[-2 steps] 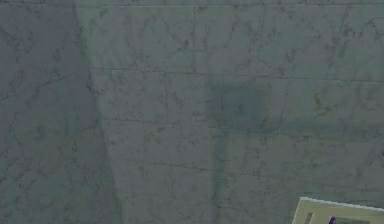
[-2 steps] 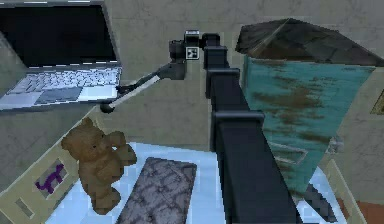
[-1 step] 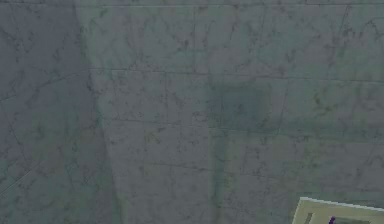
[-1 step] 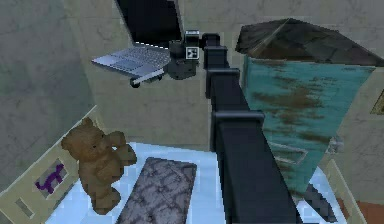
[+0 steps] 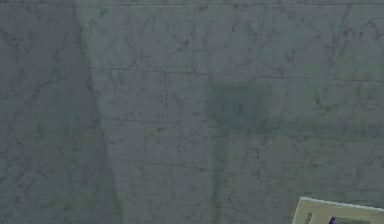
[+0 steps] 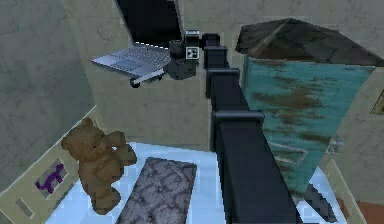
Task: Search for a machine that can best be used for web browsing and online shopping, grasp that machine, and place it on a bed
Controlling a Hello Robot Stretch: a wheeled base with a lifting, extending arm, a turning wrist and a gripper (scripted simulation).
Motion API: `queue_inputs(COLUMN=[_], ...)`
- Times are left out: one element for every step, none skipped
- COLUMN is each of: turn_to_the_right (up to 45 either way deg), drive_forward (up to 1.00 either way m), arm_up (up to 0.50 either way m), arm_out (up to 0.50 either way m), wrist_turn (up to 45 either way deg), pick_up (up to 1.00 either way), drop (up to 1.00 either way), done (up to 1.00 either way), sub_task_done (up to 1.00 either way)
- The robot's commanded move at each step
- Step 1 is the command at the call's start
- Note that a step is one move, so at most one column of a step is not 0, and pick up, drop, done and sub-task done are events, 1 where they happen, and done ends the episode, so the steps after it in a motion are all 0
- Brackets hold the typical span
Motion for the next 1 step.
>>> queue_inputs(turn_to_the_right=[0.0], drive_forward=[0.00], arm_up=[0.00], arm_out=[0.00], wrist_turn=[36.0], pick_up=[0.00], drop=[0.00], done=[0.00], sub_task_done=[0.00])
